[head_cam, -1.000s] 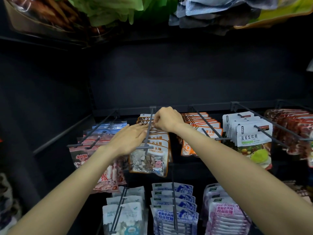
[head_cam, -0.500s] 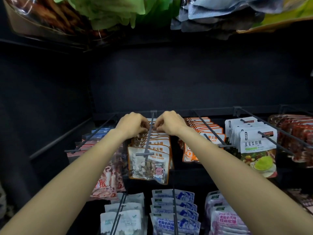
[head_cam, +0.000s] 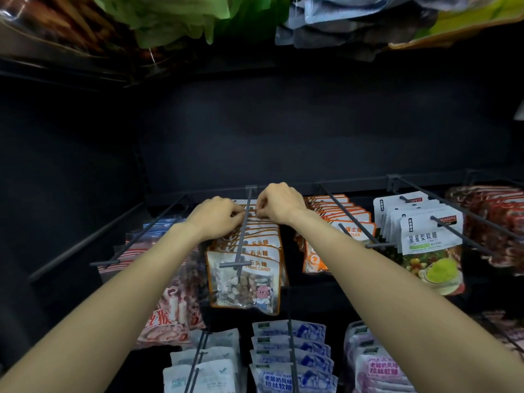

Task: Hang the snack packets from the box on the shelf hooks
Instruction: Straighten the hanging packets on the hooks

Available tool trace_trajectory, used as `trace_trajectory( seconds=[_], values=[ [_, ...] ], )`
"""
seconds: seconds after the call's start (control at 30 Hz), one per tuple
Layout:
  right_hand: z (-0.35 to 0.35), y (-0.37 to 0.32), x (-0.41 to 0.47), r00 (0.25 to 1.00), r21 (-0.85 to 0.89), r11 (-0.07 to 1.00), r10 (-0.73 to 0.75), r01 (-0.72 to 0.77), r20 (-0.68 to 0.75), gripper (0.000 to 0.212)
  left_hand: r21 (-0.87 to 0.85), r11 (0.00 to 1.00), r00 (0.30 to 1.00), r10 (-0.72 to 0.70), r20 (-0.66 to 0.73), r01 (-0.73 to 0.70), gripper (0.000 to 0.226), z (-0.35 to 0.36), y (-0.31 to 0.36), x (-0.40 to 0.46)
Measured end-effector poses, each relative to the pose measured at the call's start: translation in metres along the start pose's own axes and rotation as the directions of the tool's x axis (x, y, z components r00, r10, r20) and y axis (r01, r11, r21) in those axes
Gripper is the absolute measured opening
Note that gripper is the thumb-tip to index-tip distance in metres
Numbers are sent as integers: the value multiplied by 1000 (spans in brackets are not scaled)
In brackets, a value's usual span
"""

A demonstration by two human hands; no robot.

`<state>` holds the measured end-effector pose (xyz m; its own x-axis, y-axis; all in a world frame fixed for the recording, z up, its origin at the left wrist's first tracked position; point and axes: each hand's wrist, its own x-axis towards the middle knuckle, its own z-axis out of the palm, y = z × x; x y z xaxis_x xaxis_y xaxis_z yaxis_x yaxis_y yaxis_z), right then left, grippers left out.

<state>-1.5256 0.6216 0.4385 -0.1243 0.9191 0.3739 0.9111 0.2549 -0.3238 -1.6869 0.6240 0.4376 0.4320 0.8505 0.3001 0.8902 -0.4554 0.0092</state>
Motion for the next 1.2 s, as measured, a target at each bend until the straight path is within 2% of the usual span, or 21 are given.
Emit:
trace_trajectory(
  seconds=[0.23,0.3,0.4,0.5,0.6,0.77,0.87,1.03,1.13,1.2],
  values=[
    [8,-3,2,998,-65,998,5,-9,-63,18,37,999,1000,-7,0,7,36,3,-4,-4],
    [8,-3,2,995,-22,1000,16,-18,-94,20,38,999,1000,-1,-10,2,37,3,-4,-2],
    [6,2,3,985,81,996,52,-39,-167,17,-2,1000,995,-15,-104,15,28,3,-8,8],
    [6,7,6,997,39,999,25,-22,-78,13,-59,996,993,-78,-92,73,20,3,-13,22],
    [5,8,8,1000,51,999,-4,5,-18,14,-49,996,996,-76,-53,73,18,6,-15,29],
    [4,8,5,976,-233,951,-217,203,-34,27,93,994,997,60,-57,-54,33,7,-15,24],
    [7,9,6,961,-342,906,-276,250,-27,32,136,988,995,86,-55,-78,43,5,-11,21],
    [6,11,6,980,-132,973,-197,192,-24,35,30,998,996,58,-67,-56,39,2,-6,13],
    [7,12,13,991,-69,990,-126,123,-47,24,-30,999,998,16,-61,-18,34,4,-8,11],
    [7,12,20,997,-53,996,-74,73,-11,15,-55,998,997,-10,-71,6,28,5,-11,16]
  ],
)
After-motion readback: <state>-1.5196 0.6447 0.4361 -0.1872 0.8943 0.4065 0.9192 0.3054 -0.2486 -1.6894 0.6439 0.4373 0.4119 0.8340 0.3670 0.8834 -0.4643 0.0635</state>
